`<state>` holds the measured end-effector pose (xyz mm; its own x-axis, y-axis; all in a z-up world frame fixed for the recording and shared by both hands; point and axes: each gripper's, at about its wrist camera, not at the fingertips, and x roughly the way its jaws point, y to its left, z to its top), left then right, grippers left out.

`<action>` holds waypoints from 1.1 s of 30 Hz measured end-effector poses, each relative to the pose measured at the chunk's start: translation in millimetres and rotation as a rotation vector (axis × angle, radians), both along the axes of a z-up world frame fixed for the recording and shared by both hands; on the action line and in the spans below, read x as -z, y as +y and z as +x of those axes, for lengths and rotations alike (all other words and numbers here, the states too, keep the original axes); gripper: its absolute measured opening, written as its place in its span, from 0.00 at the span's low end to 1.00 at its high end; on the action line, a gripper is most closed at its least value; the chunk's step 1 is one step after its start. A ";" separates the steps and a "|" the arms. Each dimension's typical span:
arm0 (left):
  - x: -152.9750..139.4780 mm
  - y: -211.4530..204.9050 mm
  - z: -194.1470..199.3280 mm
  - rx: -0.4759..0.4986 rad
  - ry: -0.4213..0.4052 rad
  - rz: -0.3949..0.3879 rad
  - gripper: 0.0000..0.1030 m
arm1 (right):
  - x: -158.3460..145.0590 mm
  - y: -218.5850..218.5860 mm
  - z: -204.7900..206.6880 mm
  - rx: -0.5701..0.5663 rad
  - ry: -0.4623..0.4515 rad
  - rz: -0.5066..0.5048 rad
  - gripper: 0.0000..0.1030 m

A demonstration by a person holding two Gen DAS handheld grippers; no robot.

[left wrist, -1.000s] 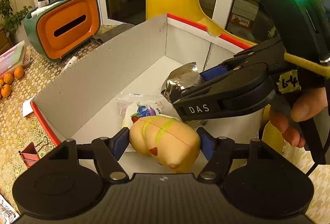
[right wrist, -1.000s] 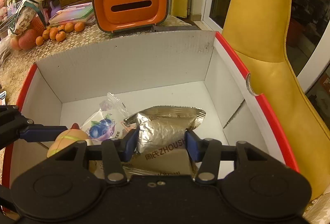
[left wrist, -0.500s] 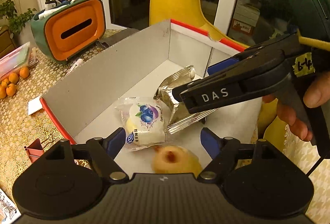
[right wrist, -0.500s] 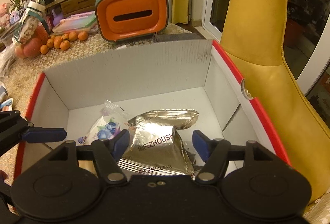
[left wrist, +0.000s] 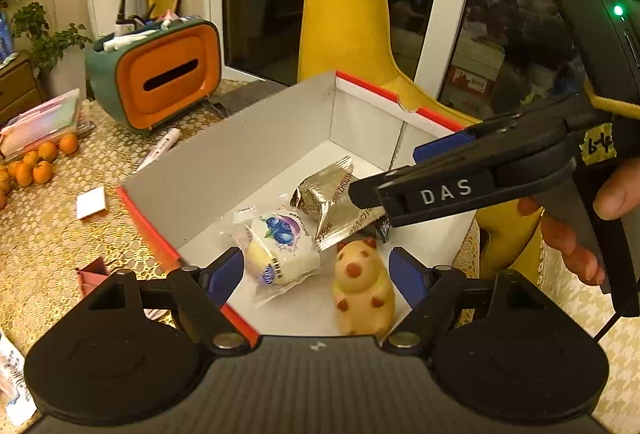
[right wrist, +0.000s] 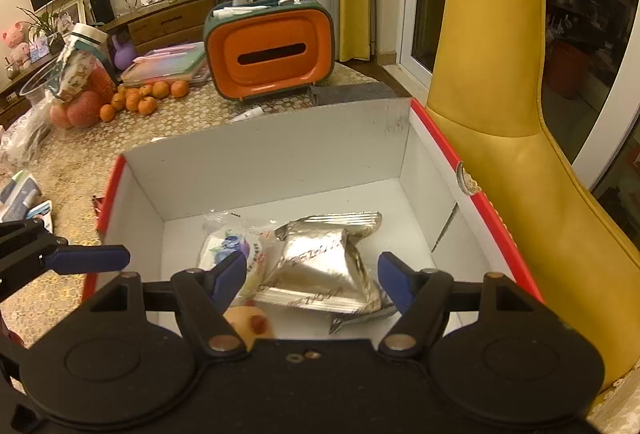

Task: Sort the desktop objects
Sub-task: 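Lower the bun and pouch into the box and open both grippers, then withdraw both grippers from the box toward the remaining table items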

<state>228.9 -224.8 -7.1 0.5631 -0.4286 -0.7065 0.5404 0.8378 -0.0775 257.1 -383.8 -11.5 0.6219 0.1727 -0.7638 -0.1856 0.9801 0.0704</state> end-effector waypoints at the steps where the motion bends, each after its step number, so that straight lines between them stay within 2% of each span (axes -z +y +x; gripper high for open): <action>1: -2.0 2.5 -2.4 -0.003 -0.005 -0.001 0.77 | -2.0 1.4 -2.6 -0.001 -0.002 -0.001 0.70; 18: -35.3 66.9 -45.2 -0.068 -0.086 -0.029 0.77 | -38.0 47.5 -49.3 -0.073 -0.070 0.018 0.72; 33: -42.5 162.8 -73.2 -0.207 -0.116 -0.039 0.77 | -51.6 104.8 -86.5 -0.132 -0.123 0.062 0.73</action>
<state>155.6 -62.0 35.4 0.7179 -0.3211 -0.6176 0.3647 0.9292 -0.0593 170.6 -279.0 40.1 0.6787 0.3029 -0.6691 -0.3228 0.9413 0.0987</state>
